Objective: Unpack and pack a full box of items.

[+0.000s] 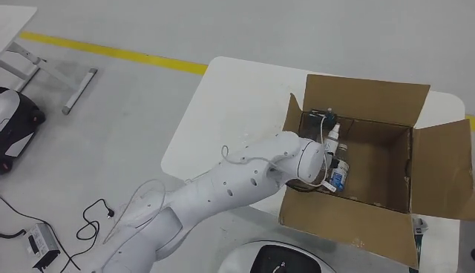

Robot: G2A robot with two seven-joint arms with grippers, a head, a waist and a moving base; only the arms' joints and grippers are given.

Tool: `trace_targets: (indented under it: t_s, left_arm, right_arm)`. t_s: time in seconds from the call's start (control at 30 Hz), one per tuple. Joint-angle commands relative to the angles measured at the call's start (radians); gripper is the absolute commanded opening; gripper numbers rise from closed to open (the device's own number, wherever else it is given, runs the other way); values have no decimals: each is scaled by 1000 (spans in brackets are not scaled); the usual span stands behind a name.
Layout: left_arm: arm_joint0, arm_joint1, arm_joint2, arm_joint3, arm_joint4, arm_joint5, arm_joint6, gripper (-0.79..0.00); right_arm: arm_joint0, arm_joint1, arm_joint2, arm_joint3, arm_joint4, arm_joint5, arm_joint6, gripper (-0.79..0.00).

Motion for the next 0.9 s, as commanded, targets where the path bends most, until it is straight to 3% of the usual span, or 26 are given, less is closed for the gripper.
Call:
trace_targets:
  t_s: [0.0,0.1,0.13,0.17,0.2,0.23,0.47,0.63,0.77,0.87]
  left_arm:
    - [-15,-7,21,40,-9,12,12,-785]
    - [-34,-17,55,105,-23,26,26,-785]
    - [-46,-22,66,127,-34,31,31,-733]
    - [-53,-25,74,139,-41,35,35,-591]
    - [-57,-27,80,148,-44,37,38,-397]
    - [-62,-29,87,159,-52,40,40,-22]
    - [-100,-37,131,203,-96,62,62,0]
    - [-117,-28,150,179,-108,72,72,0]
    - [-115,-3,153,77,-70,59,59,0]
    - [-95,32,133,-62,-3,40,40,0]
  right_arm:
    - [0,0,0,0,0,0,0,-785]
    - [0,0,0,0,0,0,0,-785]
    - [0,0,0,0,0,0,0,-785]
    - [0,0,0,0,0,0,0,-785]
    - [0,0,0,0,0,0,0,-785]
    - [0,0,0,0,0,0,0,-785]
    - [0,0,0,0,0,0,0,-785]
    - [0,0,0,0,0,0,0,-785]
    - [0,0,0,0,0,0,0,-785]
    - [0,0,0,0,0,0,0,-785]
